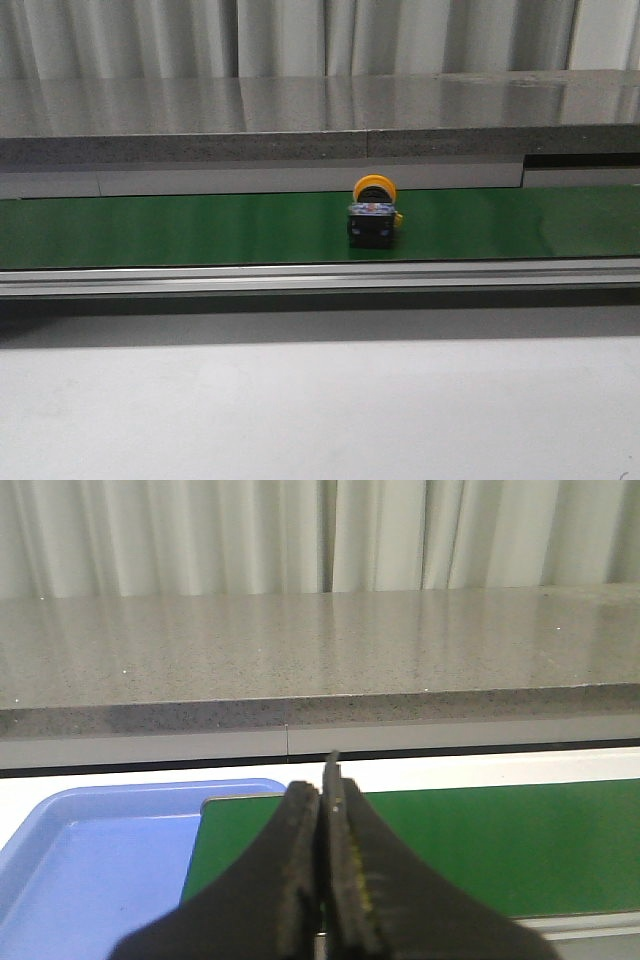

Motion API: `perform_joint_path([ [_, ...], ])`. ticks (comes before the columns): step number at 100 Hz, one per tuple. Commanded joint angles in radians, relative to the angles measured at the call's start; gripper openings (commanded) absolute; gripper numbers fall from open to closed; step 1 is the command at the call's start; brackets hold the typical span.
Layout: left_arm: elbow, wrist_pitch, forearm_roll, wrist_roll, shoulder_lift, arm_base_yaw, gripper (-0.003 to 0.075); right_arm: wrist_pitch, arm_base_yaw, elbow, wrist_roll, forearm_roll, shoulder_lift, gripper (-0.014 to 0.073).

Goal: Move button from left to right

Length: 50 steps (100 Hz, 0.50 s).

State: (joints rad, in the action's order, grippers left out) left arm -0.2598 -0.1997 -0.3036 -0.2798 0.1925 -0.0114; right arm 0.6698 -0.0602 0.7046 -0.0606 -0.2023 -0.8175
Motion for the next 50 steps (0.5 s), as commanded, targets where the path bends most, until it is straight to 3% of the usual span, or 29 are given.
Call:
perform_joint_path([
  [1,-0.025,0.081,-0.014,-0.001,0.007,-0.008,-0.002,-0.053,0.001,0.037,0.0,-0.04,-0.002,0.0171],
  [15,-0.025,0.081,-0.014,-0.001,0.007,-0.008,-0.002,-0.071,0.001,0.037,0.0,-0.043,-0.002,0.0464],
  [22,-0.025,0.081,-0.014,-0.001,0.007,-0.008,-0.002,-0.091,0.001,0.037,0.0,-0.05,-0.002,0.0552],
  [50,-0.025,0.081,-0.014,-0.001,0.007,-0.008,-0.002,-0.119,0.001,0.089,-0.001,-0.067,-0.07,0.0573],
])
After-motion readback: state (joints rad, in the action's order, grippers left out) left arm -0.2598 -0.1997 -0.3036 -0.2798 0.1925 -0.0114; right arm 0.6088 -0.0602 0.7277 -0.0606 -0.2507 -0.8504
